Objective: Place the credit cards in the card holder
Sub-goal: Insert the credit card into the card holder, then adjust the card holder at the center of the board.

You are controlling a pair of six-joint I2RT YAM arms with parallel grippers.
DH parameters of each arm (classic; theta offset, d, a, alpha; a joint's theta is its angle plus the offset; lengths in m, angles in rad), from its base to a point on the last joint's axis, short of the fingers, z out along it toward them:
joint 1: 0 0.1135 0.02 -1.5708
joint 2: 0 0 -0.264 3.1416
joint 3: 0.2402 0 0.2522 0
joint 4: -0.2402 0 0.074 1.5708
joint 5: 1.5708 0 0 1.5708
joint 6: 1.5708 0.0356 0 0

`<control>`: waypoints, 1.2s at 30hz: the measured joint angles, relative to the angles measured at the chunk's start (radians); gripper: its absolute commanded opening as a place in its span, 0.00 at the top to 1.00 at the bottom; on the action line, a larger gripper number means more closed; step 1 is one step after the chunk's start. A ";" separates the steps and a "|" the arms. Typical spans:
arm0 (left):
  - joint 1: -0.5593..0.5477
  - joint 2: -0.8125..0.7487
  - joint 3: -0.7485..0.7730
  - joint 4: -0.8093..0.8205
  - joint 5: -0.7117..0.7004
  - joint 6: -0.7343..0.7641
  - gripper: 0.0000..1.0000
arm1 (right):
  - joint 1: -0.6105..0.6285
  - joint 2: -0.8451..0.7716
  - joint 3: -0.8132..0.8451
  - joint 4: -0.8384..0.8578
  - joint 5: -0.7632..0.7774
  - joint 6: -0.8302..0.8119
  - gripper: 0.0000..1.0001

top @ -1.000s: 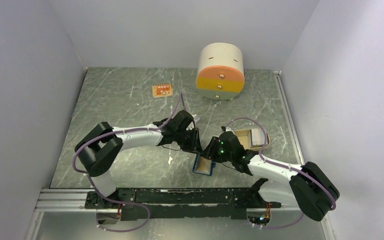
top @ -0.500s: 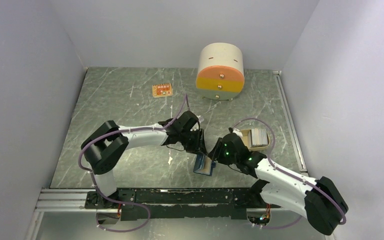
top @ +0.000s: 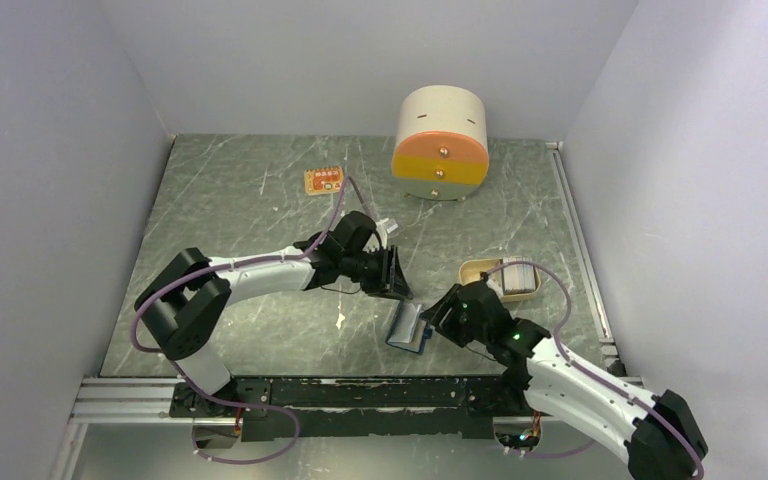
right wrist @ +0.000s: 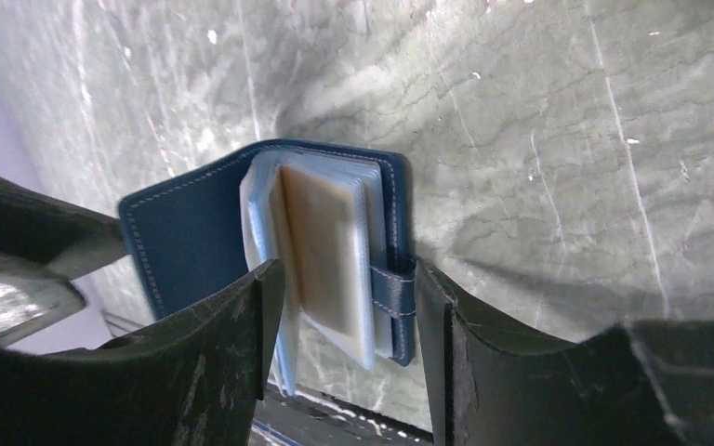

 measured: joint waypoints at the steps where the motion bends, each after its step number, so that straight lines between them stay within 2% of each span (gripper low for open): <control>1: 0.001 0.000 0.000 -0.003 -0.002 0.001 0.61 | 0.000 -0.019 0.002 -0.014 0.009 0.018 0.43; 9: 0.007 -0.017 -0.002 0.013 0.005 0.010 0.60 | 0.000 -0.151 0.013 -0.063 0.067 0.063 0.42; 14: 0.000 0.026 -0.043 0.153 0.069 -0.039 0.61 | 0.000 -0.170 0.019 -0.079 0.078 0.060 0.39; 22: -0.040 0.109 -0.038 0.277 0.150 -0.087 0.59 | -0.005 -0.219 0.019 -0.085 0.082 0.013 0.39; 28: -0.030 0.074 0.034 0.166 0.121 -0.026 0.59 | -0.005 -0.230 0.019 -0.059 0.061 -0.034 0.40; 33: 0.029 -0.045 0.108 -0.034 -0.015 0.033 0.61 | -0.004 -0.176 0.019 -0.015 0.026 -0.050 0.41; 36: 0.091 -0.134 0.105 -0.143 -0.127 0.058 0.80 | -0.004 -0.119 0.019 0.016 0.000 -0.056 0.40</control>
